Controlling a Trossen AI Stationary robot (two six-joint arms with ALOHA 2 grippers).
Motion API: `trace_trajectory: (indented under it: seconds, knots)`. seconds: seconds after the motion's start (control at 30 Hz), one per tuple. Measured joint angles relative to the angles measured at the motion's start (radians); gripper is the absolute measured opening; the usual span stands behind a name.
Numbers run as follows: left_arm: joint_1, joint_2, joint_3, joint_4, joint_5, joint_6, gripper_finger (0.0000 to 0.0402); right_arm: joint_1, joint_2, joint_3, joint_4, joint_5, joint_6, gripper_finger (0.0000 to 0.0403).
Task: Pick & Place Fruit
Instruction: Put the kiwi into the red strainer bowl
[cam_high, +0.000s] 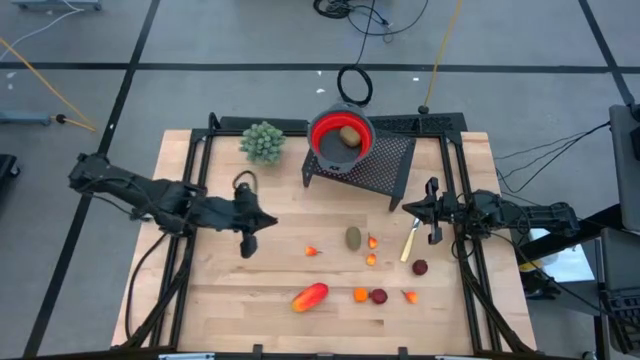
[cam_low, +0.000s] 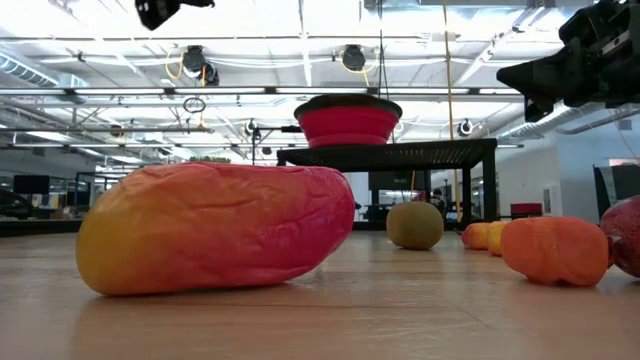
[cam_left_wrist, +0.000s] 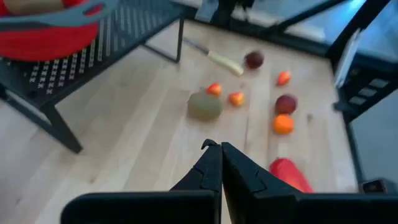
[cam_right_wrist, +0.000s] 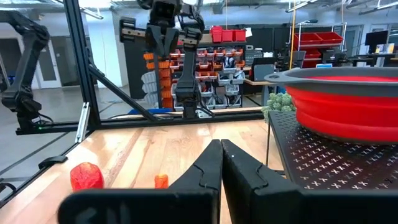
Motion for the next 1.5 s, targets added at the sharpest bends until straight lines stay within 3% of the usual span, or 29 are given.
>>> trace_trajectory:
  seconds: [0.3,0.6,0.9,1.07,1.5]
  knots:
    - [-0.026,-0.286,-0.255,0.194,0.002,0.028,0.0017,0.000,0.000,0.000,0.185,0.001,0.107,0.0000]
    - [-0.036,-0.512,-0.407,0.223,0.009,0.094,0.0011,0.000,0.001,0.000,0.440,0.001,0.109,0.0000]
    - [-0.035,-0.706,-0.540,0.221,0.012,0.143,0.0003,0.000,0.049,0.014,0.580,0.002,0.108,0.0000]
    - [-0.035,-0.803,-0.598,0.217,0.012,0.144,0.0012,0.001,0.183,0.122,0.480,0.002,0.119,0.0000]
    - [-0.035,-0.926,-0.628,0.073,0.011,0.162,0.0012,0.007,0.735,0.634,0.198,-0.118,0.301,0.0000]
